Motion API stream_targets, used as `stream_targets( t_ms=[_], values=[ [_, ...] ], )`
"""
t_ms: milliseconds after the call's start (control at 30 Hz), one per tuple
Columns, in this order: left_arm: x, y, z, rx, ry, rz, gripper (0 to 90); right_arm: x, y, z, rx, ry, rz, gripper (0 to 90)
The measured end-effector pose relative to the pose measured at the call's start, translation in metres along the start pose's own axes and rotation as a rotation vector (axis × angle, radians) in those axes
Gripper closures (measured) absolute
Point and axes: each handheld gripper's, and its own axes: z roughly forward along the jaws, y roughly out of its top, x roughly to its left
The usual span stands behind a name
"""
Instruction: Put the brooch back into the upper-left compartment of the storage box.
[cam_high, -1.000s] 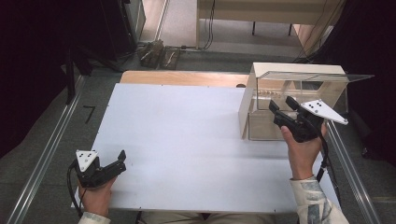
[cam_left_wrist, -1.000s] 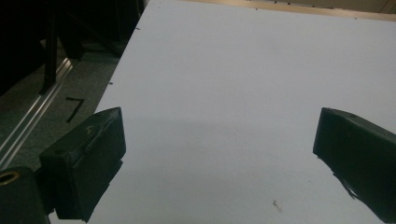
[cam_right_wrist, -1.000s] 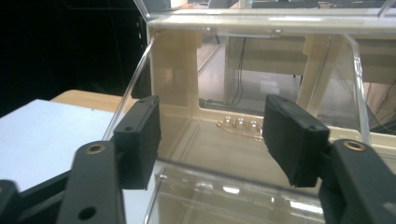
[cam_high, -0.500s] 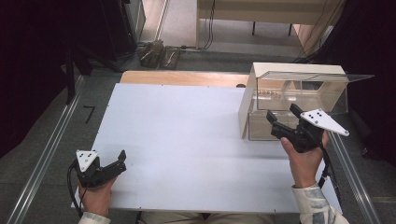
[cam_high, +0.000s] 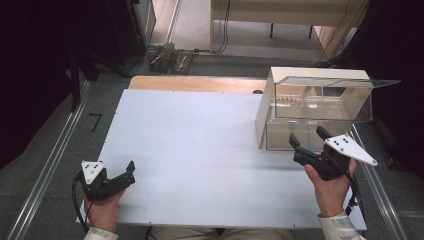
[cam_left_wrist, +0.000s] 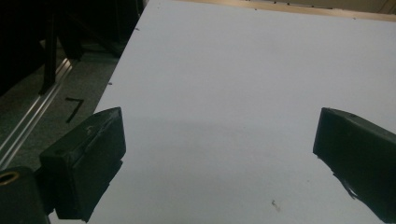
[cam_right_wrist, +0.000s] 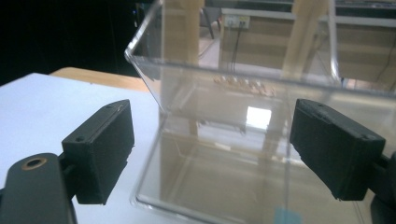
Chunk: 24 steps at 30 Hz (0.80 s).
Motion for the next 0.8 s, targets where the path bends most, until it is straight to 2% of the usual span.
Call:
stream_targets(
  t_ms=[100, 333, 500, 800],
  values=[
    [0.0, 0.0, 0.0, 0.001, 0.0, 0.0, 1.7, -0.003, -0.01, -0.004, 0.007, -0.018, -0.001, 13.0],
    [0.0, 0.0, 0.001, 0.008, -0.001, 0.007, 1.7, -0.011, -0.028, -0.013, 0.041, -0.025, 0.02, 13.0],
    [0.0, 0.0, 0.0, 0.001, 0.001, -0.002, 1.7, -0.019, -0.042, -0.017, 0.083, -0.037, 0.047, 13.0],
    [0.0, 0.0, 0.0, 0.004, 0.0, 0.005, 1.7, -0.028, -0.061, -0.022, 0.16, -0.056, 0.05, 13.0]
  ],
)
